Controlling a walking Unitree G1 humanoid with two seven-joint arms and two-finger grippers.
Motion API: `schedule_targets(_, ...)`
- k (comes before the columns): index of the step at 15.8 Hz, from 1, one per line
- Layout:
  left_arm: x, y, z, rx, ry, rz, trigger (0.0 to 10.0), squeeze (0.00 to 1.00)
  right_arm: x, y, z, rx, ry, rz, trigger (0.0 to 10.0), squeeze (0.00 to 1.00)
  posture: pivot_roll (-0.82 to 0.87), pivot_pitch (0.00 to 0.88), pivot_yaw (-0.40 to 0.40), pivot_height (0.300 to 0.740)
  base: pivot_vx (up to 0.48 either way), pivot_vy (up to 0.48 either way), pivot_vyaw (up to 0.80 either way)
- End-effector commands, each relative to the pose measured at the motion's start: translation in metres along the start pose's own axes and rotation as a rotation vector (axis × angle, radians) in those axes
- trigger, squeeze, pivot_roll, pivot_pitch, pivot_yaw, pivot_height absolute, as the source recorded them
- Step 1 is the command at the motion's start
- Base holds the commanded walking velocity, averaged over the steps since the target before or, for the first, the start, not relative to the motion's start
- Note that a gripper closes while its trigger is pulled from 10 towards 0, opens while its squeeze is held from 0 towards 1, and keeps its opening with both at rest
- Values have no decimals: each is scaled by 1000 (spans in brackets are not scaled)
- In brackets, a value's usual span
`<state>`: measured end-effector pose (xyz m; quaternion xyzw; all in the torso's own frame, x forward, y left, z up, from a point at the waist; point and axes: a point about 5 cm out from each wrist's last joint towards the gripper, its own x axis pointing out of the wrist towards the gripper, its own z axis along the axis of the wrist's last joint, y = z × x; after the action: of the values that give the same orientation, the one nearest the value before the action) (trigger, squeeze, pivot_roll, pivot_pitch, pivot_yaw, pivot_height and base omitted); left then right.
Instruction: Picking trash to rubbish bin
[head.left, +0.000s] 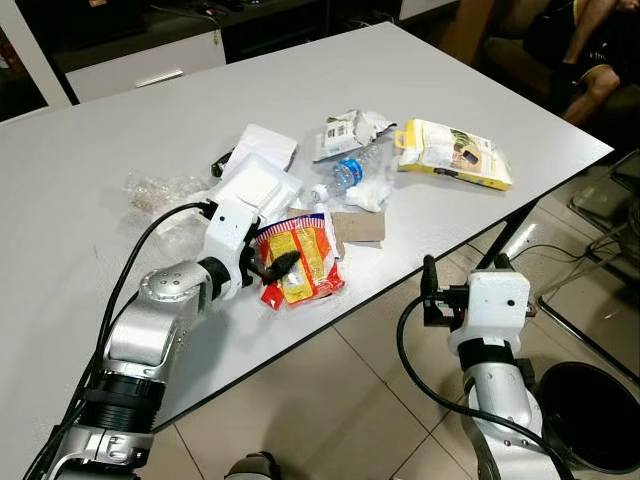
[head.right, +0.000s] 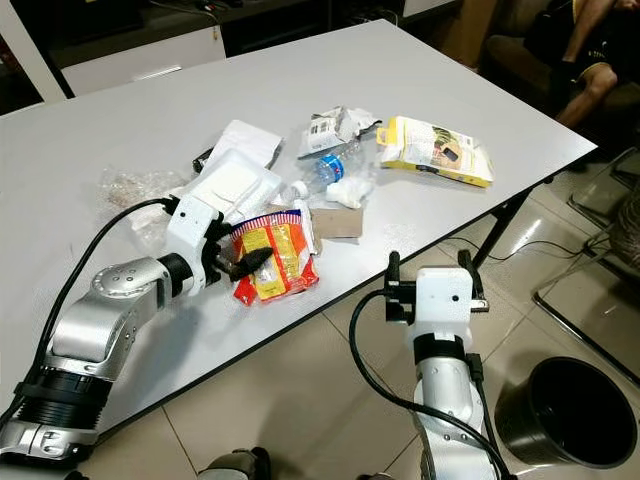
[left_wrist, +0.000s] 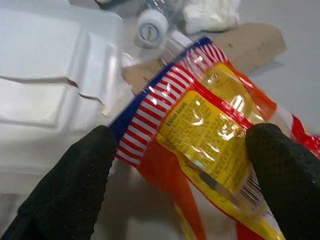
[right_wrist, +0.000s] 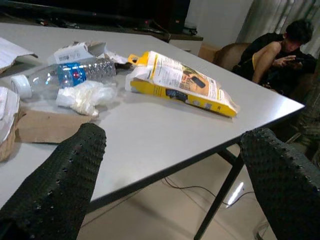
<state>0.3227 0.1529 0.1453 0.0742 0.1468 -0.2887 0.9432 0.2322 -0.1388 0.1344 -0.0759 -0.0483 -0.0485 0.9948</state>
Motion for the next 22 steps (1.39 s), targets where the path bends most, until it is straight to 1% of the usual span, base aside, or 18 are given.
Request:
schedule_targets(1,-2,-5,-1,-18,28,-58,10000,0,1,0,-2,-3,1,10,10000,0,204,133,-15,740,0,0,0)
schedule_targets(5,-1,-15,-9,-112,70,-143,10000,0,1,0,-2,-5,-1,14,10000,0,200,129,-15,740,0,0,0)
schedule_targets(8,4,-17,-13,-136,65,-135,10000,0,1,-1,-2,-11,-1,11,10000,0,188,125,-11,740,0,0,0)
schedule_targets(12,13,-26,-18,-159,56,-136,10000,0,1,-3,-2,-17,-4,2,10000,0,176,115,-9,740,0,0,0)
schedule_targets(15,21,-32,-23,-192,51,-151,10000,0,2,-4,-2,-21,-6,-2,10000,0,171,110,-9,740,0,0,0)
schedule_targets(16,26,-37,-25,-211,36,-160,10000,0,3,-4,-2,-23,-7,-3,10000,0,166,104,-10,740,0,0,0)
schedule_targets(17,29,-40,-26,-214,30,-163,10000,0,3,-4,-2,-24,-8,-4,10000,0,166,104,-10,740,0,0,0)
schedule_targets(18,33,-43,-28,-230,12,-152,10000,0,3,-5,-2,-26,-9,-5,10000,0,166,104,-10,740,0,0,0)
schedule_targets(19,36,-44,-30,-229,10,-128,10000,0,3,-5,-1,-27,-10,-5,10000,0,166,104,-10,740,0,0,0)
schedule_targets(20,40,-42,-35,-223,4,-69,10000,0,3,-5,-1,-30,-12,-6,10000,0,166,104,-10,740,0,0,0)
schedule_targets(21,44,-35,-40,-218,-1,29,10000,0,3,-5,-1,-32,-13,-8,10000,0,155,100,-12,740,0,0,0)
schedule_targets(22,46,-27,-43,-206,-15,112,6980,0,3,-6,-1,-33,-13,-10,10000,0,151,100,-10,740,0,0,0)
